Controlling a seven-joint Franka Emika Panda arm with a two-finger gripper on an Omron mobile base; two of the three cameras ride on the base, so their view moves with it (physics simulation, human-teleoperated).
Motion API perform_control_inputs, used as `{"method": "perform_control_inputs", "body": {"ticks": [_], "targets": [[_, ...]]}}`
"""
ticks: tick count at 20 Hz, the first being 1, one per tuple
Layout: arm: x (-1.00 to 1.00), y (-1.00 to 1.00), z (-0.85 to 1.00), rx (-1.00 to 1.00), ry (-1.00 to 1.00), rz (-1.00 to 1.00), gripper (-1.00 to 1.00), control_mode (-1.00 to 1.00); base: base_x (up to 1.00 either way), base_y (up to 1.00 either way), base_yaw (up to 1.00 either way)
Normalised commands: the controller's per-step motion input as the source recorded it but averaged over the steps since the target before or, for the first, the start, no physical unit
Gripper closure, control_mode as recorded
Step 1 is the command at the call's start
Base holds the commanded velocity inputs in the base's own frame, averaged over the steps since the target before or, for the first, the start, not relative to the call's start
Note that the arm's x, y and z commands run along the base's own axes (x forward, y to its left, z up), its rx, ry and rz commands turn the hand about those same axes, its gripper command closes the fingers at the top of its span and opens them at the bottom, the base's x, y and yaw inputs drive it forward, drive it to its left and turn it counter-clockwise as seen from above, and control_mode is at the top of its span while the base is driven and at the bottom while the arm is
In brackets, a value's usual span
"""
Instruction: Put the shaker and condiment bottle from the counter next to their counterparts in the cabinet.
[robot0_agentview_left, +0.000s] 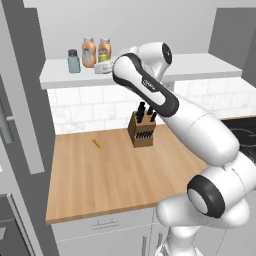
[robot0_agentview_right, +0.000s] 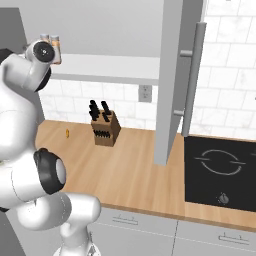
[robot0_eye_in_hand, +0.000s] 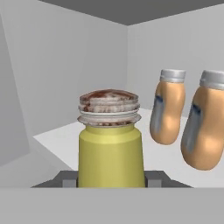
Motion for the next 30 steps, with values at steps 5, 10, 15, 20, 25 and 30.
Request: {"method": "perform_control_inputs", "body": {"ticks": [5, 10, 15, 20, 25, 30], "targets": [[0.04, 0.1, -0.16, 0.0, 0.01, 0.0, 1.0, -1.0, 0.0, 0.0, 0.0], [0.13, 0.11, -0.07, 0.04, 0.04, 0.0, 1.0, -1.0, 0.0, 0.0, 0.0], [0.19, 0.09, 0.0, 0.07, 0.02, 0.0, 1.0, -1.0, 0.0, 0.0, 0.0], [0.22, 0.1, -0.08, 0.04, 0.0, 0.0, 1.0, -1.0, 0.0, 0.0, 0.0], [0.03, 0.1, -0.33, 0.0, 0.0, 0.0, 1.0, -1.0, 0.0, 0.0, 0.0], [0.0, 0.09, -0.28, 0.0, 0.0, 0.0, 1.0, -1.0, 0.0, 0.0, 0.0]]}}
